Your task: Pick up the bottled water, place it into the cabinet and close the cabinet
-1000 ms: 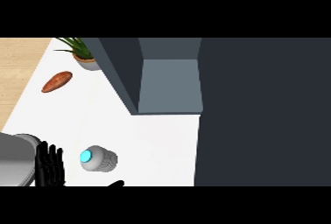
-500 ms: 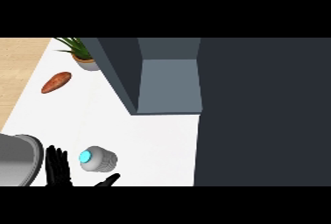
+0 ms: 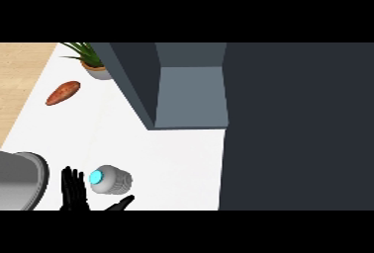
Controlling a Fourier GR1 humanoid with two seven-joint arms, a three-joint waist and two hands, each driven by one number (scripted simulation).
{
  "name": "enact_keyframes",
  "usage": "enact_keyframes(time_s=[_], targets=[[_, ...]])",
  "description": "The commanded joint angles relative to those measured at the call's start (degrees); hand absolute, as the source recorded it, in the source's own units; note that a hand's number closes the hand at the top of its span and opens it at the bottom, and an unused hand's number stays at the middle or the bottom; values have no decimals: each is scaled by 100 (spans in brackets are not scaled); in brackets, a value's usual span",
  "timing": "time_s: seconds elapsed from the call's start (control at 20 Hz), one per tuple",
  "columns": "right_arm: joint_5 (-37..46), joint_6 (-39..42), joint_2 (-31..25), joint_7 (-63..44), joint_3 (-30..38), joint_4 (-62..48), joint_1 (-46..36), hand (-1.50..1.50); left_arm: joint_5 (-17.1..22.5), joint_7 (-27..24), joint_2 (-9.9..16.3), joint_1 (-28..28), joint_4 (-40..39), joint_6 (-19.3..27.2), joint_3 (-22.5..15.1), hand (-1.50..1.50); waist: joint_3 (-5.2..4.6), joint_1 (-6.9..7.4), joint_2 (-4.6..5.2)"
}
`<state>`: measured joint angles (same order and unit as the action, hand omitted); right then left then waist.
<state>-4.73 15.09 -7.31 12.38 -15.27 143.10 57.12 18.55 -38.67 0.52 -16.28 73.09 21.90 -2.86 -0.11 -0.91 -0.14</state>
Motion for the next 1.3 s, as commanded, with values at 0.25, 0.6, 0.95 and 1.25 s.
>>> enact_keyframes(time_s=[0.25, 0.6, 0.95, 1.25], targets=[[-187, 108, -105, -106, -40, 728, 439, -150, 585, -1248, -51, 777, -2052, -1322, 203, -150, -2, -11, 7], [-414, 237, -180, 130, 363, 384, 307, -150, 1238, -1754, -53, 1472, -2887, -1349, 425, 150, 4, -15, 5], [-279, 264, -130, 279, 190, 517, 537, -150, 1748, -1910, -52, 1559, -2868, -1659, 220, 150, 1, -62, -2], [-317, 293, -191, 184, 241, 513, 496, -150, 1338, -1446, 250, 1825, -2803, -2159, -123, 150, 0, -105, 18]])
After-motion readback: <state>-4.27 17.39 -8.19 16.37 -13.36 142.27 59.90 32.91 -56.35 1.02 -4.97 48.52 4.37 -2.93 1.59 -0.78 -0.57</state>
